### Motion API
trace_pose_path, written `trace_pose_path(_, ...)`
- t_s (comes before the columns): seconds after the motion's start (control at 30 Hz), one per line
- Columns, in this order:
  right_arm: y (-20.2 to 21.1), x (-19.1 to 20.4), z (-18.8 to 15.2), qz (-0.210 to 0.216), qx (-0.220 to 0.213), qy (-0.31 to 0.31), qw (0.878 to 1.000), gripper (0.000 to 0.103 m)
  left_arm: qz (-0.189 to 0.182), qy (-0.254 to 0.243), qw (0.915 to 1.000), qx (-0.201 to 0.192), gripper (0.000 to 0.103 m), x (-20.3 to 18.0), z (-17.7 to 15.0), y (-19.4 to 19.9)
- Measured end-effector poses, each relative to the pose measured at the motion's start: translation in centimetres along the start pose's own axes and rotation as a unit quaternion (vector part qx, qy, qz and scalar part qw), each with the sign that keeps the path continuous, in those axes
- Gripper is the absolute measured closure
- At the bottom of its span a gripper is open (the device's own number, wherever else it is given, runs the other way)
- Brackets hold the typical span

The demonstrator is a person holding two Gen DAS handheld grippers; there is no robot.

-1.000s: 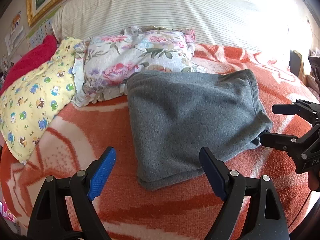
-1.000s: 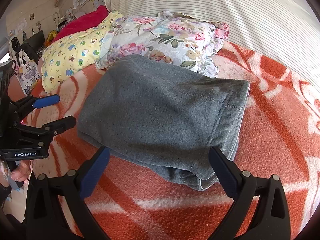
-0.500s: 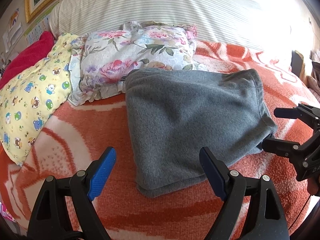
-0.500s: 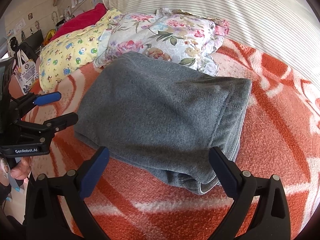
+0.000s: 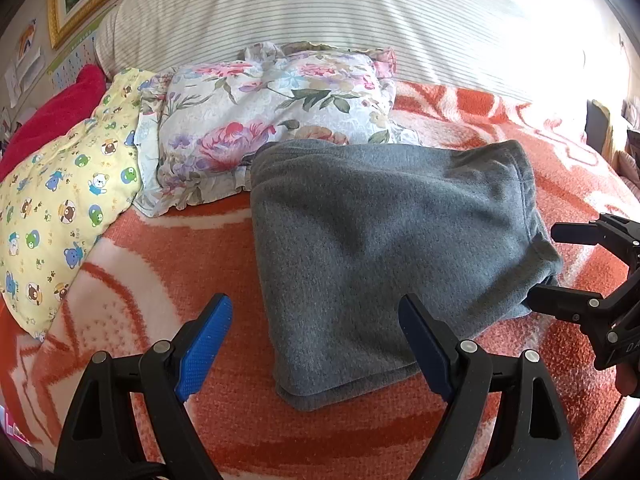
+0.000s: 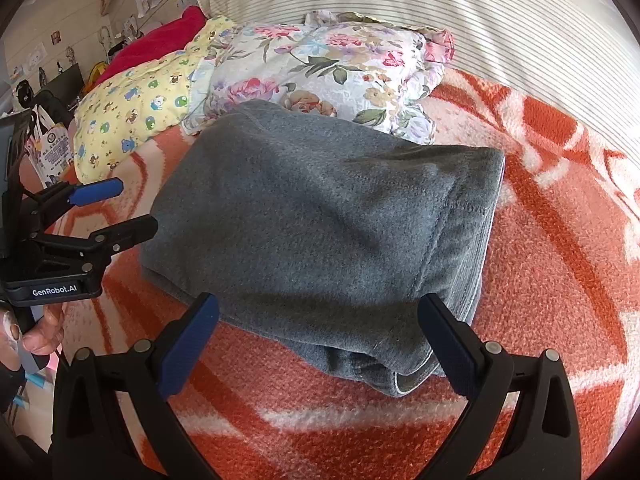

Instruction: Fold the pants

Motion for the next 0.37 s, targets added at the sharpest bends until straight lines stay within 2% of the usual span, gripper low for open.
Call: trace_pose_path(0.37, -0.12, 0.06, 0.11, 0.000, 0.000, -0.001, 1.000, 0.003, 0.000, 0.001, 1.0000, 0.003, 0.017, 0.14, 0.07, -0.20)
Point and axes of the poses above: each gripper's, at about its wrist camera, not at the fingertips, and y roughly against the way its jaws point, x to its left, z to its top, the point moved 4 cm from there along -y, roughly the way its jaws point, and after that the axes turned 9 degrees about -y, right-handed, at the moved point
